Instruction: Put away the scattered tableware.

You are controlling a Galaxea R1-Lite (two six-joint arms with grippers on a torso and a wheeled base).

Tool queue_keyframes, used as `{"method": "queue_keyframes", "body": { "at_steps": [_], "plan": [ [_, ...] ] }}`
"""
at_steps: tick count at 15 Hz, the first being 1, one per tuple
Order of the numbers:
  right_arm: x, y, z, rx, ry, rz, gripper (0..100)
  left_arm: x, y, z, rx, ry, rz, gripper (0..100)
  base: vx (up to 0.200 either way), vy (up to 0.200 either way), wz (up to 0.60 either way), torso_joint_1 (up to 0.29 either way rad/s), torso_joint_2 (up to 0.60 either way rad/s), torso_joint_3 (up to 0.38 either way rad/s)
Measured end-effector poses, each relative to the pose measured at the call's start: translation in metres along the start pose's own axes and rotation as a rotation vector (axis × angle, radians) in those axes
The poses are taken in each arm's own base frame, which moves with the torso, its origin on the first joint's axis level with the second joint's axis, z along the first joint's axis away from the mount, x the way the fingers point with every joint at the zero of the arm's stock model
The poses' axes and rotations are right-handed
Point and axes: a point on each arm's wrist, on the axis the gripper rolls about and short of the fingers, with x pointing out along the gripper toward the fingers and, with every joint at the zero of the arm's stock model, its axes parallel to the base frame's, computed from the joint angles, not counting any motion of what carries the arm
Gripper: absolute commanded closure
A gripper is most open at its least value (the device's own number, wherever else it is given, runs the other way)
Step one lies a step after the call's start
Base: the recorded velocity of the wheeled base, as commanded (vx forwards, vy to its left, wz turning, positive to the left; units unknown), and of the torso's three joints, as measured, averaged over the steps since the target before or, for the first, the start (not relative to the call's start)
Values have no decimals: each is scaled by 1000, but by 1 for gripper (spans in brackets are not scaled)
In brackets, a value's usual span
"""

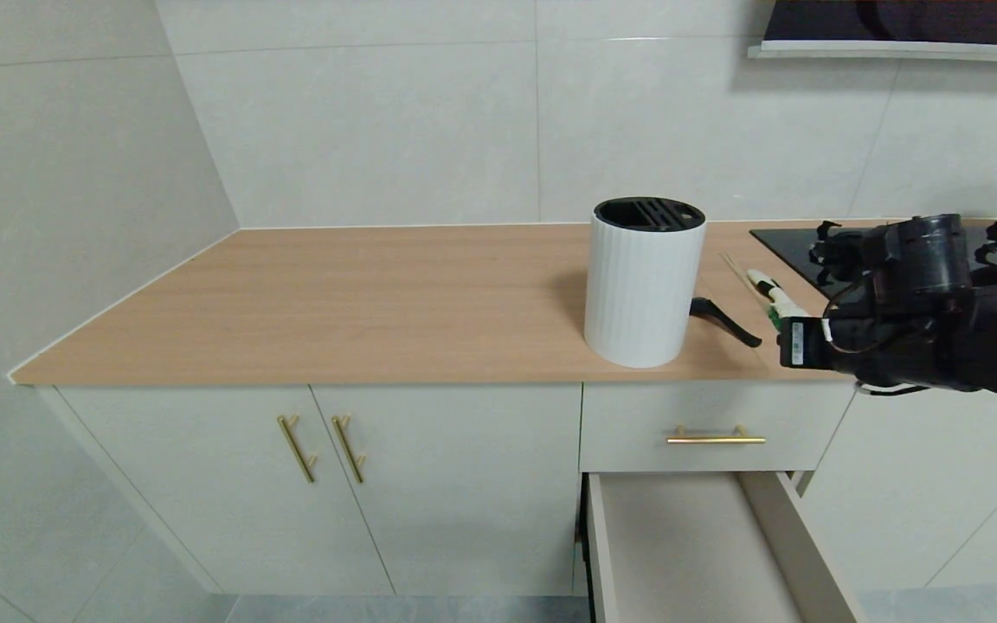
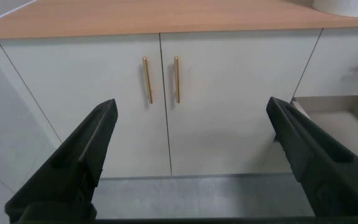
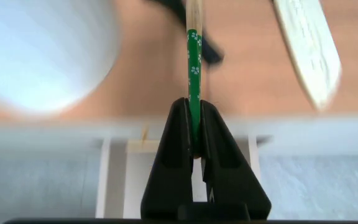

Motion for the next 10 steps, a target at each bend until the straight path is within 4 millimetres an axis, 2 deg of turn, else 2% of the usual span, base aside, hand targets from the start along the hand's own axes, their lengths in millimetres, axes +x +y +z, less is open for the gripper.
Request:
{"method": "queue_keyframes", "body": {
  "at_steps": [4, 5, 7, 10],
  "plan": [
    [-78, -5, -14, -49, 154, 42, 100, 0, 0, 0, 0, 0, 0, 0, 0, 0, 0, 0, 0, 0],
    [-92, -7, -17, -55, 188, 75, 100, 0, 0, 0, 0, 0, 0, 0, 0, 0, 0, 0, 0, 0],
    [-115, -11, -20, -71, 219, 107, 100, 0, 0, 0, 0, 0, 0, 0, 0, 0, 0, 0, 0, 0],
    [-135, -15, -24, -144, 238, 131, 100, 0, 0, 0, 0, 0, 0, 0, 0, 0, 0, 0, 0, 0]
  ]
}}
